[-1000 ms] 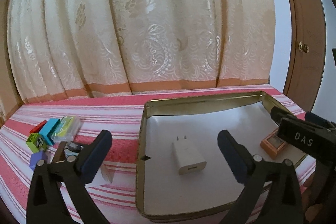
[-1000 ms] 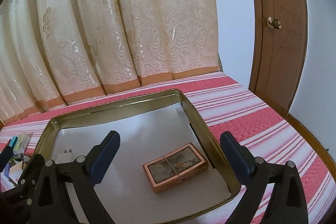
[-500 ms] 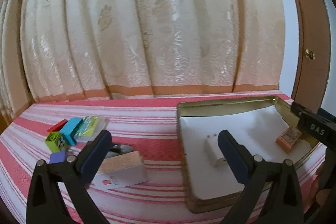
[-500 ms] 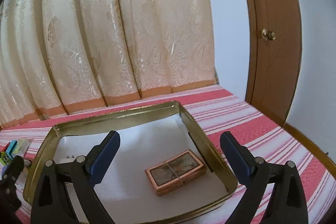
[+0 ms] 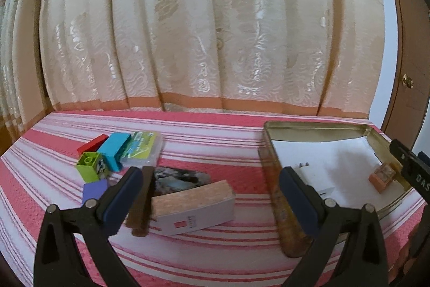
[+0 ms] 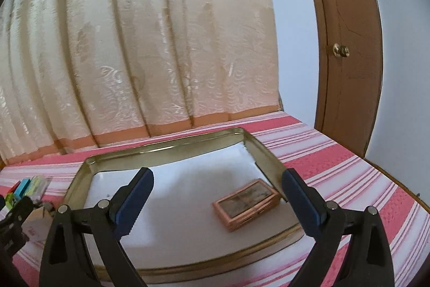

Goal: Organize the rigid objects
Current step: 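Open the right gripper and withdraw both tools from the tin, then grasp the white box with the right gripper while the left gripper grasps the wooden comb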

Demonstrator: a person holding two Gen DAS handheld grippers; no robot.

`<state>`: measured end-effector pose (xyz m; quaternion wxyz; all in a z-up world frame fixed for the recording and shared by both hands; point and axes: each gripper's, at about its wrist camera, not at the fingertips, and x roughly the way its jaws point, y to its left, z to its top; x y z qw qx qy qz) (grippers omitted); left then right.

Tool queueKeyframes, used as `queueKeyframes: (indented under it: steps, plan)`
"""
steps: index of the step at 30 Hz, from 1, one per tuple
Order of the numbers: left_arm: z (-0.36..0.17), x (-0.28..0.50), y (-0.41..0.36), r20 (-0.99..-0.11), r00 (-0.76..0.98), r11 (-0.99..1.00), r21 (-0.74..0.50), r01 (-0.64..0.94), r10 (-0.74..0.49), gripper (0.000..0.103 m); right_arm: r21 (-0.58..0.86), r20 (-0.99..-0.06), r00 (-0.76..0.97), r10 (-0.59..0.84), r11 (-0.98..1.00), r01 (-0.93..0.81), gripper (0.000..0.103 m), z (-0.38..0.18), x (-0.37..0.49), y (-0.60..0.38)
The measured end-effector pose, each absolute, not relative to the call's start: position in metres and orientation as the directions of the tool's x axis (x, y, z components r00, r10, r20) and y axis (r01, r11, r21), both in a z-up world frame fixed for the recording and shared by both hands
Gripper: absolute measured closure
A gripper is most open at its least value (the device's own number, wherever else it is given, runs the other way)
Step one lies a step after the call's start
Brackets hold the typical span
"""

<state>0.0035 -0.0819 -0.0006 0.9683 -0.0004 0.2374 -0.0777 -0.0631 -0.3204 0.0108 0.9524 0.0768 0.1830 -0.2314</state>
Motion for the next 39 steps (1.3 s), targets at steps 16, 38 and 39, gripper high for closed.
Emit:
queueKeyframes:
  steps: [16,38,39]
  plan:
    - [-0.006,0.017,-0.02,-0.505,0.855,0.993,-0.058,0.098,-0.114,0.001,0.118,-0.458,0.863,-0.212,0.948,0.295,0.005,0.001,-0.052,-0.232]
    - [-0.017,0.049,0.099,-0.582,0.809,0.981,-0.094,-0.167,0.082,0.001,0.045,-0.605,0.794,0.066,0.998,-0.049,0.005,-0.019,0.005,-0.105]
    - [-0.018,0.05,0.101,-0.587,0.806,0.98,-0.104,-0.169,0.077,0.001,0.043,-0.617,0.784,0.068,0.998,-0.053,0.005,-0.021,0.009,-0.102]
